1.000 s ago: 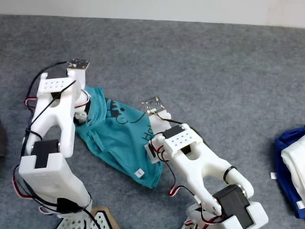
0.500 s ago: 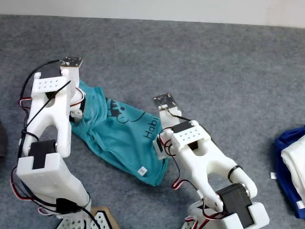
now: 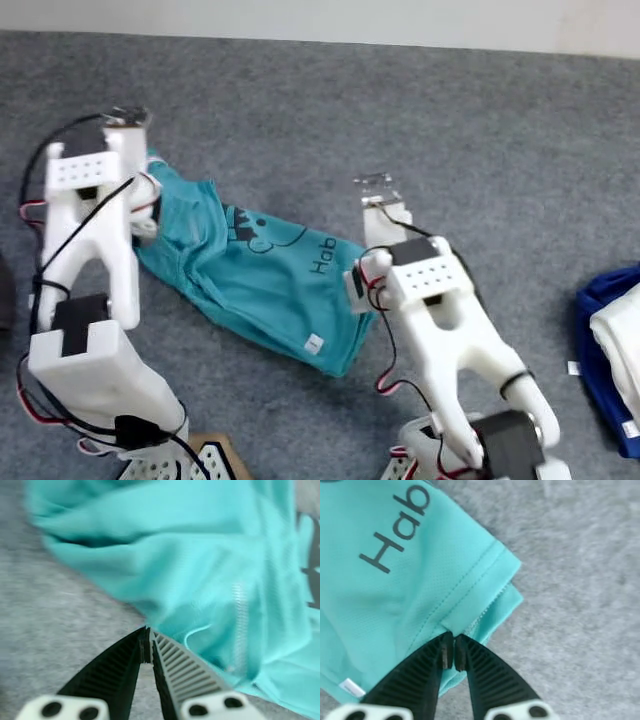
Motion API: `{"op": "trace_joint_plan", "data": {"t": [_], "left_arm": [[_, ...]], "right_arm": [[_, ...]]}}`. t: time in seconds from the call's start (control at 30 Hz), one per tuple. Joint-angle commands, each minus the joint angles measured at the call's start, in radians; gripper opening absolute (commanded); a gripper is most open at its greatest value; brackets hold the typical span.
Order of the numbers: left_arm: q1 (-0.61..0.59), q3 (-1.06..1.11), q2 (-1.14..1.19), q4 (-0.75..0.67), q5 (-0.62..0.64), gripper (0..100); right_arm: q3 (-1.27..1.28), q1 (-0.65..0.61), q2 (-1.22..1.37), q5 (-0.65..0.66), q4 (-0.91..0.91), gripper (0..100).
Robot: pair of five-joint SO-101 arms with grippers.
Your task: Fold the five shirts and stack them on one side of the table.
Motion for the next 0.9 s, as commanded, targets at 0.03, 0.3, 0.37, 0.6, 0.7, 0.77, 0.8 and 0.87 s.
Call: {"op": "trace_joint_plan", "data": {"t": [0.03, 0.3, 0.37, 0.6, 0.7, 0.77, 0.8, 0.87], "left_arm": [[-0.079, -0.099, -0.056, 0.009, -0.005, 1], [-0.157, -0.107, -0.048, 0.002, -0.006, 1], [-0.170, -0.107, -0.048, 0.002, -0.005, 1], [-0.191, -0.065, -0.047, -0.035, -0.005, 1], [-0.193, -0.019, -0.047, -0.078, -0.005, 1], [-0.191, 0.004, -0.047, -0.100, -0.005, 1], [-0.191, 0.012, -0.047, -0.107, -0.005, 1], [-0.191, 0.025, -0.047, -0.121, -0.003, 1]], "right_arm": [[0.002, 0.022, -0.093, 0.020, 0.010, 0.8], [-0.071, -0.051, -0.094, 0.017, 0.010, 0.8], [-0.122, -0.093, -0.093, 0.015, 0.010, 0.8], [-0.312, -0.236, -0.039, 0.015, 0.012, 0.8], [-0.423, -0.282, 0.070, 0.017, 0.012, 0.8], [-0.516, -0.306, 0.162, 0.020, 0.010, 0.8], [-0.565, -0.314, 0.206, 0.020, 0.010, 0.8], [-0.670, -0.325, 0.286, 0.020, 0.041, 0.8]]}}
